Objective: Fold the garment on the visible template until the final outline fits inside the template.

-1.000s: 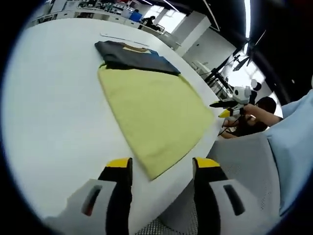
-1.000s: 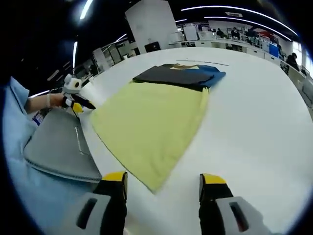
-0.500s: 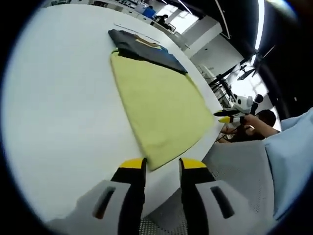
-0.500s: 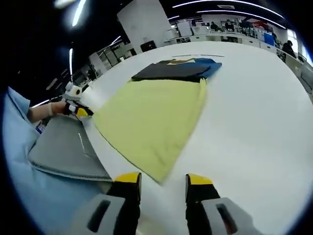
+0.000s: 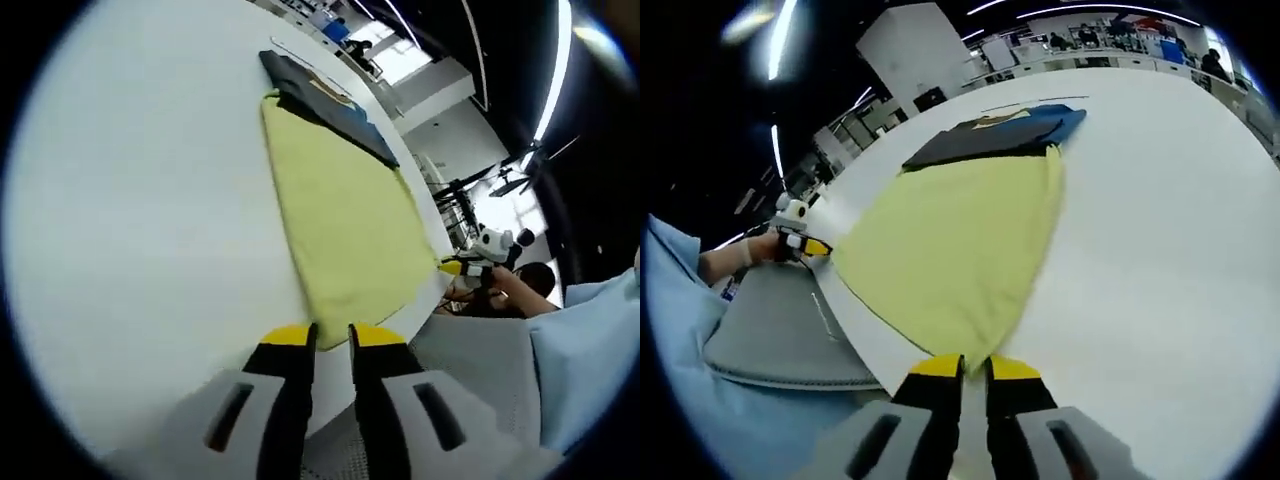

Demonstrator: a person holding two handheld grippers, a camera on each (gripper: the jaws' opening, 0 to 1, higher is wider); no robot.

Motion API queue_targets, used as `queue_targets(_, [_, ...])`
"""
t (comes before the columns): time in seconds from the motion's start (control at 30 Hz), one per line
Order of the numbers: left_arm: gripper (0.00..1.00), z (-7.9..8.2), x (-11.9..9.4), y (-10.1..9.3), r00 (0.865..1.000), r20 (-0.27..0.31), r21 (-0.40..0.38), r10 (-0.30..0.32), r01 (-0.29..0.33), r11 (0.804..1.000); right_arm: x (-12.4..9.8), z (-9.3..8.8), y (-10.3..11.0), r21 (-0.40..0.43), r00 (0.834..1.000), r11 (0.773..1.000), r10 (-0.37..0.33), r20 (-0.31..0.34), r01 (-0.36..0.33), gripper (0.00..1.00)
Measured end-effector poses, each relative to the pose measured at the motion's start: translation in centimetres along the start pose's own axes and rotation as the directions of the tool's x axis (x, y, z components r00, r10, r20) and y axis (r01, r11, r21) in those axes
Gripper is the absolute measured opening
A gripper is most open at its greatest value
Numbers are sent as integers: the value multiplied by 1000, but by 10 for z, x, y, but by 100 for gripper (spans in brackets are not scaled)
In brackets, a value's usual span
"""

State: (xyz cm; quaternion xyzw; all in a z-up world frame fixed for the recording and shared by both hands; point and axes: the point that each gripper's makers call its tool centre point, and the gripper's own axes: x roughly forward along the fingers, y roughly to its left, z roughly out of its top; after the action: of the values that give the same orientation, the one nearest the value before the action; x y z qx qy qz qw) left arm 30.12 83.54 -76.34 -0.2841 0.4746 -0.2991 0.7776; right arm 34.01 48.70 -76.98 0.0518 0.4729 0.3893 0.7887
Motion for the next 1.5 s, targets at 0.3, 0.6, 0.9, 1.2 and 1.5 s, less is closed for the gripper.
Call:
queue_targets(0.3, [0, -2, 2, -1, 1000, -29, -41, 9, -10, 999, -2, 4, 2, 26, 1000, 1000, 3, 9, -3, 0])
queue_targets(0.6, [0, 10, -13, -27, 998, -35, -29, -56, 55, 998, -31, 27, 19, 14, 997, 998, 52, 60, -53, 0])
queue_targets(0.9, [0, -9, -30, -46, 979, -163, 11, -122, 126, 992, -53, 16, 39, 69, 991, 990, 120, 56, -124, 0])
queue_targets(1.2, [0, -28, -44, -66, 950, -255, -7, -181, 185, 983, -75, 4, 58, 174, 983, 971, 148, 112, -166, 0])
queue_targets(1.5, [0, -37, -53, -73, 934, -283, -41, -217, 214, 976, -82, -11, 65, 218, 983, 962, 145, 109, -166, 0])
